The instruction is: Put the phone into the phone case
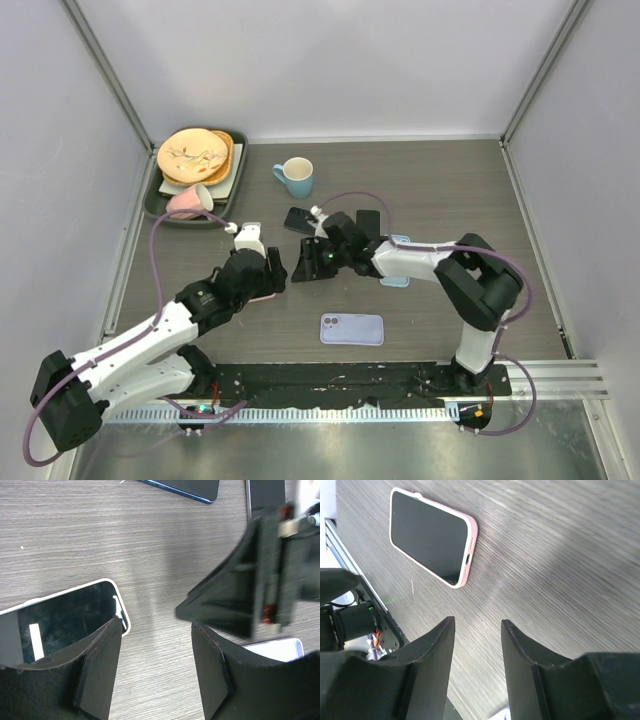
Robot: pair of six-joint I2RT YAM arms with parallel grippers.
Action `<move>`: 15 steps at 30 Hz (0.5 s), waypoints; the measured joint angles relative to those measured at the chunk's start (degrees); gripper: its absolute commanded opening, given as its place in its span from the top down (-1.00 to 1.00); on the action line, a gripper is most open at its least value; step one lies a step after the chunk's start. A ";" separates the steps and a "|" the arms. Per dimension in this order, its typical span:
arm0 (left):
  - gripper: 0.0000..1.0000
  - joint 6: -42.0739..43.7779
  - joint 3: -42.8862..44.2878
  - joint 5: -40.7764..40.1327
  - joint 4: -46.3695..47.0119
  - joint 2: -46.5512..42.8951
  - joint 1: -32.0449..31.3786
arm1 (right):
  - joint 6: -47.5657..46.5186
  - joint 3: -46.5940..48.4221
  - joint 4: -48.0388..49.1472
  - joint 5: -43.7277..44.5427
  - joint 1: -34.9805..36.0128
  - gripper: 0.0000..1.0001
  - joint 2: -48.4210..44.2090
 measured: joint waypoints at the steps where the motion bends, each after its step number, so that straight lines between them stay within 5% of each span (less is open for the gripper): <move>1: -0.23 -0.24 0.00 0.33 0.00 0.33 0.00 | -0.04 -1.29 -0.11 0.22 -0.94 0.03 -1.92; 15: -0.24 -0.44 0.87 6.34 0.90 12.17 0.00 | -6.19 -20.28 -13.25 7.72 -25.40 -0.09 -38.38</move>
